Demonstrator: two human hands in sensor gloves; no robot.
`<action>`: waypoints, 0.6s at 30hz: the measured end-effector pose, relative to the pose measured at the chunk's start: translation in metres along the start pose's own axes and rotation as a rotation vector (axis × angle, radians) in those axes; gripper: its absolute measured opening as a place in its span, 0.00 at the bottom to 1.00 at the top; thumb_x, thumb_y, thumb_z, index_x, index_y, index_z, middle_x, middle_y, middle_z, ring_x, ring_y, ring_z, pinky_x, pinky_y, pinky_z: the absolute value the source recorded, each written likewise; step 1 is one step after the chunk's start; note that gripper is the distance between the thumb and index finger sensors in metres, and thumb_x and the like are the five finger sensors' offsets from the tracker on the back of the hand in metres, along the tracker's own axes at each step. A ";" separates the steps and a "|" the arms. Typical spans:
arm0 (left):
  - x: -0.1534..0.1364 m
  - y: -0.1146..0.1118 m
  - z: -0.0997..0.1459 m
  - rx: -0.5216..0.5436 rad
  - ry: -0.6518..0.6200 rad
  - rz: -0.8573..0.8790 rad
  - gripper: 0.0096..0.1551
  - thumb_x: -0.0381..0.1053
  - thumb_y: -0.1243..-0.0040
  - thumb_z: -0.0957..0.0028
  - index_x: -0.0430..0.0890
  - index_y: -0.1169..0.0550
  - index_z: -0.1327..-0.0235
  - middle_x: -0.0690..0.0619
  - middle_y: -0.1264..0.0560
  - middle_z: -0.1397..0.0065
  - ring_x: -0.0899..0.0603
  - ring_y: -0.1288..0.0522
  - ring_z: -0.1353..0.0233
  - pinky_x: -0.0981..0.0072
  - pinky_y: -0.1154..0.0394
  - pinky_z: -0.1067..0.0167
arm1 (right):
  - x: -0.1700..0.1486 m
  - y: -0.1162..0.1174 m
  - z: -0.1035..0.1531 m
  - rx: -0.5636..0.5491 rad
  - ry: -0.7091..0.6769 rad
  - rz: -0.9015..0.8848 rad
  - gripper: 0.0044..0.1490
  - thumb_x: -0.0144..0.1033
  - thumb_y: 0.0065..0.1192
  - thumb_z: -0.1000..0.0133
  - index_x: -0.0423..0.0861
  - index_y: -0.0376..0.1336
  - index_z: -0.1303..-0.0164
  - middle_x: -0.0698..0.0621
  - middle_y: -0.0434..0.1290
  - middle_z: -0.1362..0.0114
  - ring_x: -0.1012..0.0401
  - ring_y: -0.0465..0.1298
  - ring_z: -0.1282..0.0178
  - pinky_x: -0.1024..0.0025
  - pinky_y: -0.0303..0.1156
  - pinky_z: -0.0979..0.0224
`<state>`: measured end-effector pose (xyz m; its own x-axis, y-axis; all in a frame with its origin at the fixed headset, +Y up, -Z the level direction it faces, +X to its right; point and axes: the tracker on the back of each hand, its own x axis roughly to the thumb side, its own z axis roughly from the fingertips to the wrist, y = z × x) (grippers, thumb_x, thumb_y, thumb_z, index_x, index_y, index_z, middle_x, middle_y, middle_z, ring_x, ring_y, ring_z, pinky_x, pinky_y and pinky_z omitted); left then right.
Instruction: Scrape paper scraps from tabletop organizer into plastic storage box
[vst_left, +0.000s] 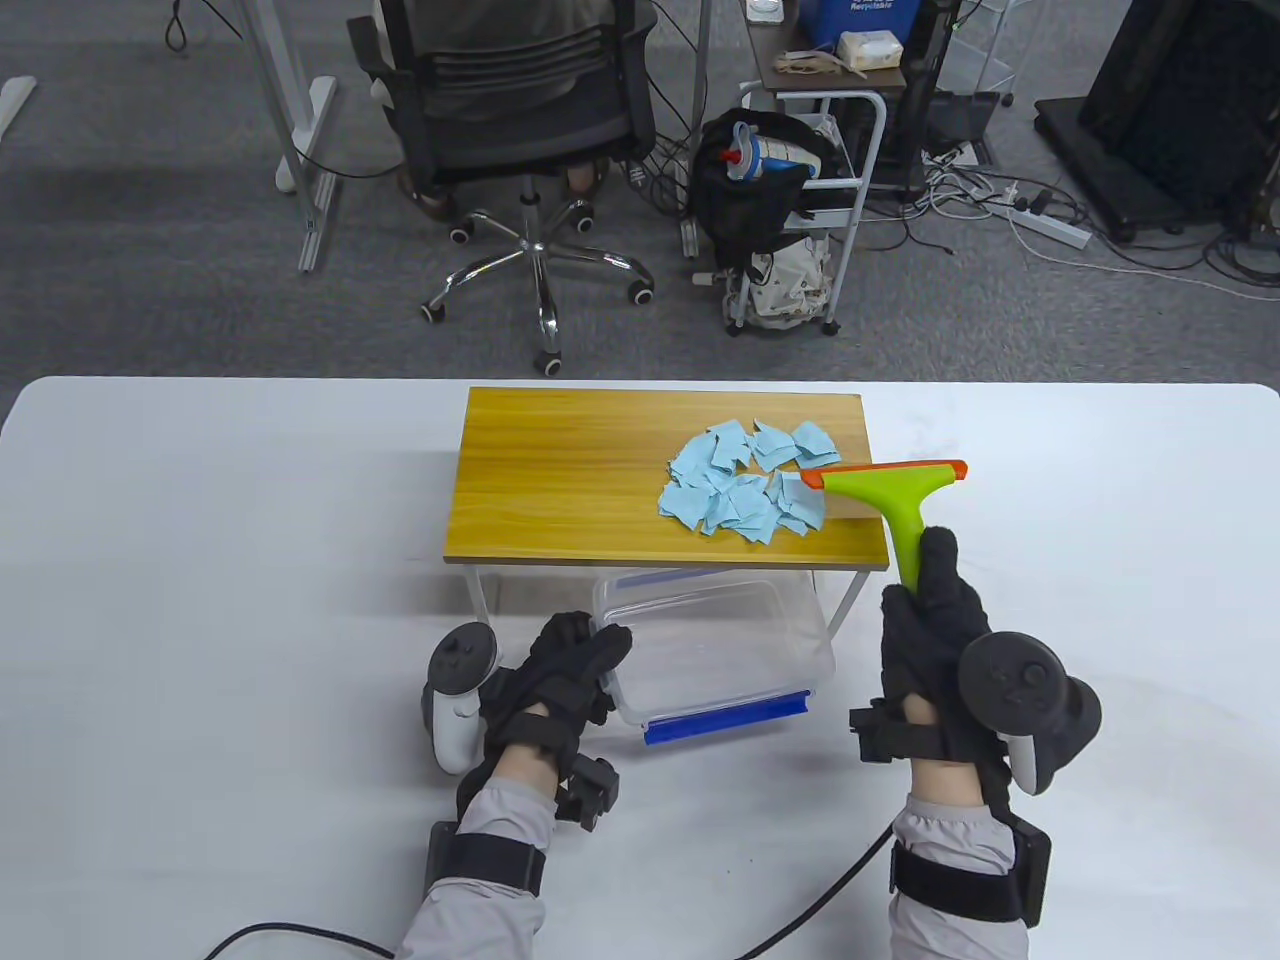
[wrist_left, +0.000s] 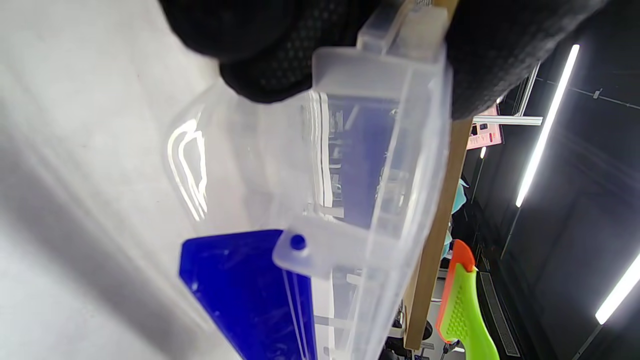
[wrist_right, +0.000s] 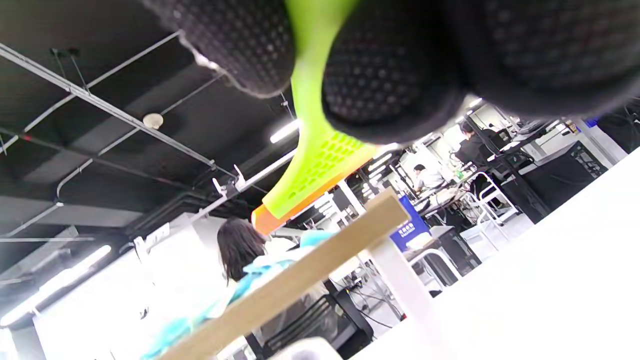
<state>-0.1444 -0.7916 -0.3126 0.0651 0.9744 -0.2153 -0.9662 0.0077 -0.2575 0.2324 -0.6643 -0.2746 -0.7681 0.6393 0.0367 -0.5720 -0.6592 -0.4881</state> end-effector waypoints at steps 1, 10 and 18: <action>0.000 -0.001 0.000 0.000 -0.002 -0.003 0.44 0.66 0.36 0.39 0.42 0.45 0.32 0.50 0.30 0.46 0.47 0.24 0.54 0.68 0.23 0.58 | 0.000 0.001 0.000 0.007 -0.001 0.015 0.37 0.36 0.69 0.45 0.41 0.60 0.26 0.27 0.74 0.42 0.50 0.84 0.69 0.55 0.82 0.67; 0.000 -0.005 0.001 -0.002 -0.018 -0.012 0.43 0.66 0.37 0.38 0.42 0.46 0.32 0.50 0.30 0.46 0.47 0.24 0.53 0.68 0.23 0.58 | 0.014 -0.001 0.001 0.102 0.002 0.079 0.37 0.35 0.70 0.46 0.42 0.60 0.26 0.27 0.74 0.42 0.50 0.84 0.69 0.54 0.82 0.67; -0.001 -0.001 0.002 0.006 -0.018 0.018 0.43 0.66 0.37 0.38 0.42 0.46 0.31 0.50 0.30 0.46 0.47 0.24 0.53 0.68 0.23 0.57 | 0.026 -0.020 0.002 0.200 0.032 0.067 0.37 0.34 0.70 0.47 0.41 0.61 0.27 0.27 0.75 0.43 0.49 0.84 0.69 0.53 0.82 0.67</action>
<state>-0.1444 -0.7927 -0.3106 0.0429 0.9783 -0.2028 -0.9687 -0.0089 -0.2479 0.2231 -0.6350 -0.2619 -0.7989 0.6011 -0.0192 -0.5677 -0.7643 -0.3061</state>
